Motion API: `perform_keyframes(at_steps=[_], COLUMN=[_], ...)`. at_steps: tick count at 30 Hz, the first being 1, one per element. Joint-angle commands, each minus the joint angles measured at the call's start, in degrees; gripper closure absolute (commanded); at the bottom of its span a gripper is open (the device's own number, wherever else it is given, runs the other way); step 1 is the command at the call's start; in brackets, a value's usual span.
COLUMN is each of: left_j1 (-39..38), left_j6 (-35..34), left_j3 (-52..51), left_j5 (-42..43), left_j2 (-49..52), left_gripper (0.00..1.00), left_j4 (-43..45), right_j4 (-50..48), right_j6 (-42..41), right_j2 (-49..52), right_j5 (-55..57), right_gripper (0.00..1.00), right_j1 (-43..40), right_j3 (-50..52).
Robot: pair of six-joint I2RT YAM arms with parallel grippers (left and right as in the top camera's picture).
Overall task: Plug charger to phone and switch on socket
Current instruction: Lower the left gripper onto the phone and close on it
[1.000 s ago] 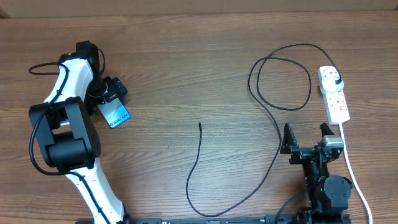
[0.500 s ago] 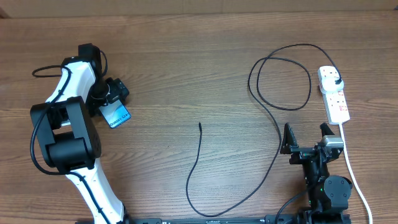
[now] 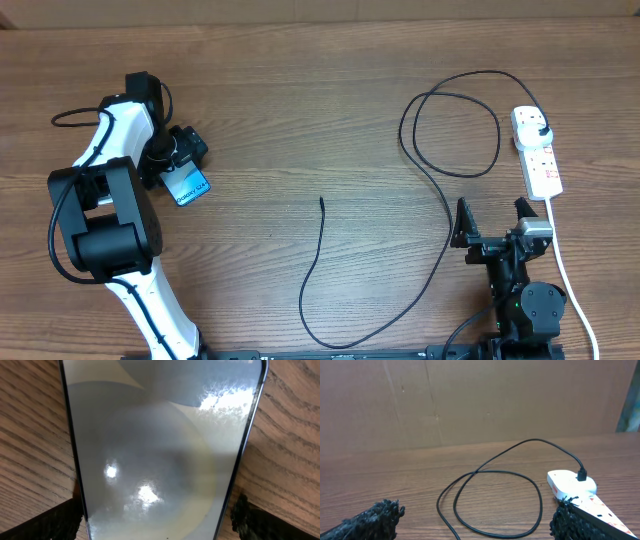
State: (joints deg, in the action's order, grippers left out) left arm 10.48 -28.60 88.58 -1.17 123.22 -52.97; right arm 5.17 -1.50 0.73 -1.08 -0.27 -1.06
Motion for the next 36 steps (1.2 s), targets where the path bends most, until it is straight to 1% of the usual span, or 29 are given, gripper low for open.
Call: perform_keyframes(at_steps=[1,36], left_j1=[-0.4,-0.4], left_j6=[-1.2,-1.2], left_j3=[-2.3,-2.3], left_j5=[-0.2,1.2], left_j2=[2.1,2.1], left_gripper=[0.0,0.0], left_j4=[1.3,0.3], right_j4=[-0.3,-0.3], right_j6=[0.0,0.0], right_j2=[-0.6,-0.6], right_j5=[0.4,0.4], right_gripper=[0.0,0.0], right_j1=[0.3,0.3], right_j3=[0.6,0.6])
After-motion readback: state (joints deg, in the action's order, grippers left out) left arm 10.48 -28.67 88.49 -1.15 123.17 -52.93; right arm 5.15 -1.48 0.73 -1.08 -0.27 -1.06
